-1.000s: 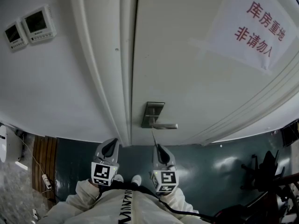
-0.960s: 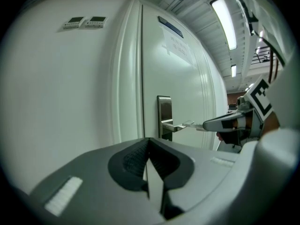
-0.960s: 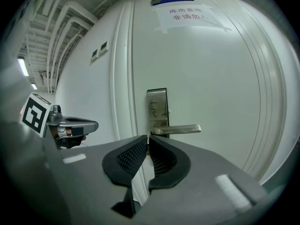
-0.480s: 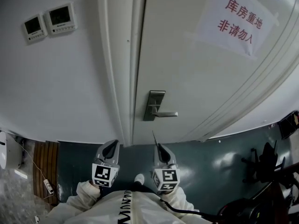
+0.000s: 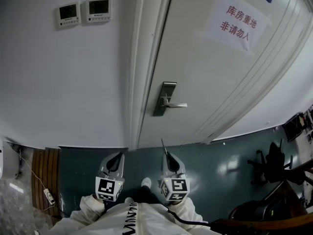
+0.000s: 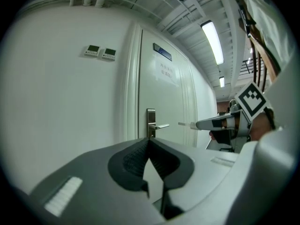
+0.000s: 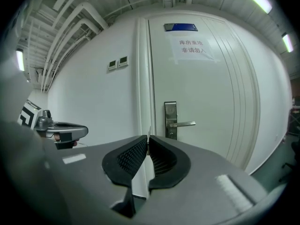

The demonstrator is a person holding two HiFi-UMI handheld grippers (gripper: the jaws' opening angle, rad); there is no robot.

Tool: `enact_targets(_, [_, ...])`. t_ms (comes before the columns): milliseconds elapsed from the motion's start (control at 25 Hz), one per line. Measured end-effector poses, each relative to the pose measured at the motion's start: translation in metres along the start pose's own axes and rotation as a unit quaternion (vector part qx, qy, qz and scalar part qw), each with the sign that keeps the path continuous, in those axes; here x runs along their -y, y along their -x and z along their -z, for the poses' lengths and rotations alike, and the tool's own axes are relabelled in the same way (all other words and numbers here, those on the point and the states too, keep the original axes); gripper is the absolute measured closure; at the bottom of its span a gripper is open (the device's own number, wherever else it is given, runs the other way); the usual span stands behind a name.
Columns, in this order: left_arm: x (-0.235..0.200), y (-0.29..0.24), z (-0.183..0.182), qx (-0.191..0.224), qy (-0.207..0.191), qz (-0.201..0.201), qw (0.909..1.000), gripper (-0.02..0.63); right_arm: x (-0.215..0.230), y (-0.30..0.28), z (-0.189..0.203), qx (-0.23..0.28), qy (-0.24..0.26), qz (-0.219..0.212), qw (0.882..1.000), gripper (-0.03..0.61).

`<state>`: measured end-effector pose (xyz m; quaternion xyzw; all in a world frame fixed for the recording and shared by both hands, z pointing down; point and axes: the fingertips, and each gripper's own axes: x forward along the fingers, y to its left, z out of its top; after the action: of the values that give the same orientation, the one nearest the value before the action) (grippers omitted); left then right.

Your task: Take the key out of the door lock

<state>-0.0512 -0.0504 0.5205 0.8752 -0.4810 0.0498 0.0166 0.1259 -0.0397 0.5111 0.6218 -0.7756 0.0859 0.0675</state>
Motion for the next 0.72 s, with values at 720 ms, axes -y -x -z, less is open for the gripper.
enact_targets(720, [0.039, 0.030, 0.004, -0.007, 0.000, -0.002, 1.0000, 0.615, 0.001, 0.054, 0.014, -0.005, -0.012, -0.001, 1.000, 0.558])
